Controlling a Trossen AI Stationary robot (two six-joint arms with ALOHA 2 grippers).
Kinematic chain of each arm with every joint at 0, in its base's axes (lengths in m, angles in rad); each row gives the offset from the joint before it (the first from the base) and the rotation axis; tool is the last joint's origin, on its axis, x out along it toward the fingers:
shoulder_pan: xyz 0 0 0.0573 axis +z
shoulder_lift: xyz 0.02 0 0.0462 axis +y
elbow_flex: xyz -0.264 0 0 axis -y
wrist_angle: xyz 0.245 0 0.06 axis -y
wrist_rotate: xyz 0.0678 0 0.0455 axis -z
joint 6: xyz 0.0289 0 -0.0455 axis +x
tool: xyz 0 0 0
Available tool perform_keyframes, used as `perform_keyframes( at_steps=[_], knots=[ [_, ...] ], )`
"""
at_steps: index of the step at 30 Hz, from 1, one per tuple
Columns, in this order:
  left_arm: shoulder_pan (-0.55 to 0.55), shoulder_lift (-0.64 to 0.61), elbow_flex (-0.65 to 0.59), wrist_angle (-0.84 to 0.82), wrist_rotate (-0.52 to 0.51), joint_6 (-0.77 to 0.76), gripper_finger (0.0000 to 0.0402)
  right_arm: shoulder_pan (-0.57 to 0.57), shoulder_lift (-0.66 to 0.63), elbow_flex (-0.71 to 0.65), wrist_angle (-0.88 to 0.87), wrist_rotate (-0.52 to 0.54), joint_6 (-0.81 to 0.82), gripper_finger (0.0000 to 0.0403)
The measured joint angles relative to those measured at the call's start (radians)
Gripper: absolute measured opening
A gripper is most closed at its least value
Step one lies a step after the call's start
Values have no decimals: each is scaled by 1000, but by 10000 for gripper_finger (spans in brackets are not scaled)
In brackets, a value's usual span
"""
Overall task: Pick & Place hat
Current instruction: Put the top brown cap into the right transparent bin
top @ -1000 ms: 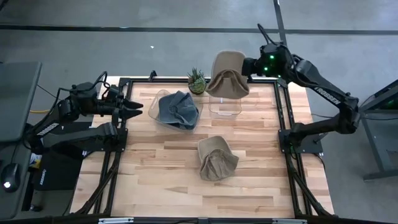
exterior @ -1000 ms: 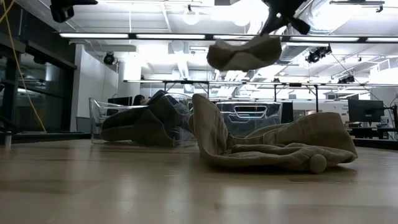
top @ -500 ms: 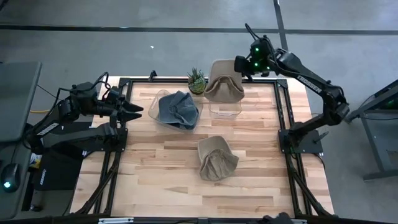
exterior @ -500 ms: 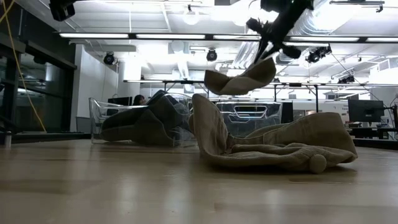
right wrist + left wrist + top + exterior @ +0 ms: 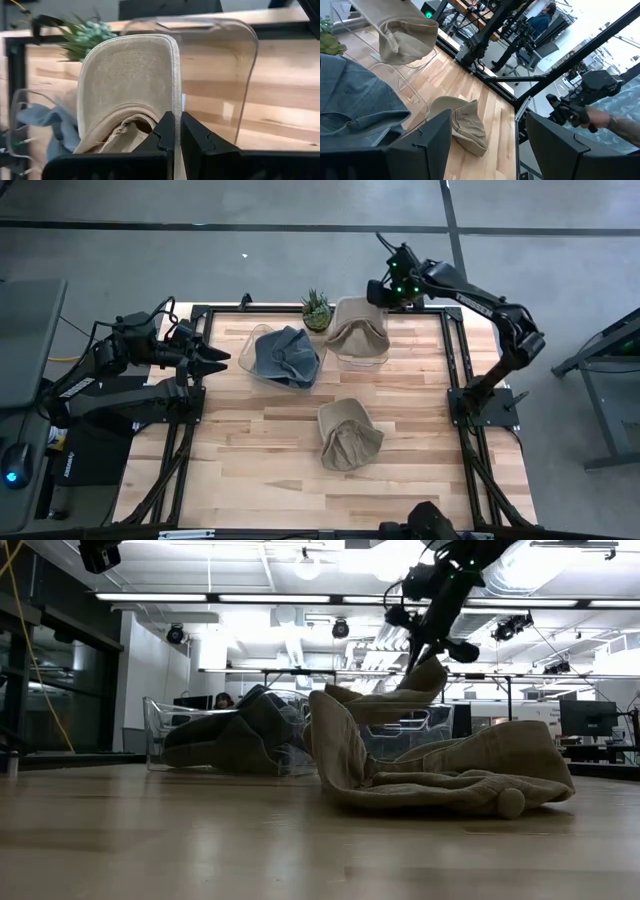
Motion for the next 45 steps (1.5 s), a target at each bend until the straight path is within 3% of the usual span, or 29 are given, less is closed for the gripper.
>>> perform_keyframes(
  at_steps=[5, 16, 33, 40, 45],
  knots=[
    [0, 0, 0, 0, 0, 0, 232, -5, 37, 0, -5, 6, 0, 4],
    [0, 0, 0, 0, -1, 1, 232, -5, 101, 0, -12, 126, -7, 4],
    [0, 0, 0, -9, -4, -6, 232, 8, 217, 0, 53, 139, -71, 4],
    [0, 0, 0, -9, -11, -14, 232, 12, 221, 0, 60, 163, -78, 22],
    [0, 0, 0, -9, -16, -14, 232, 14, 221, 0, 59, 188, -86, 13]
  ],
)
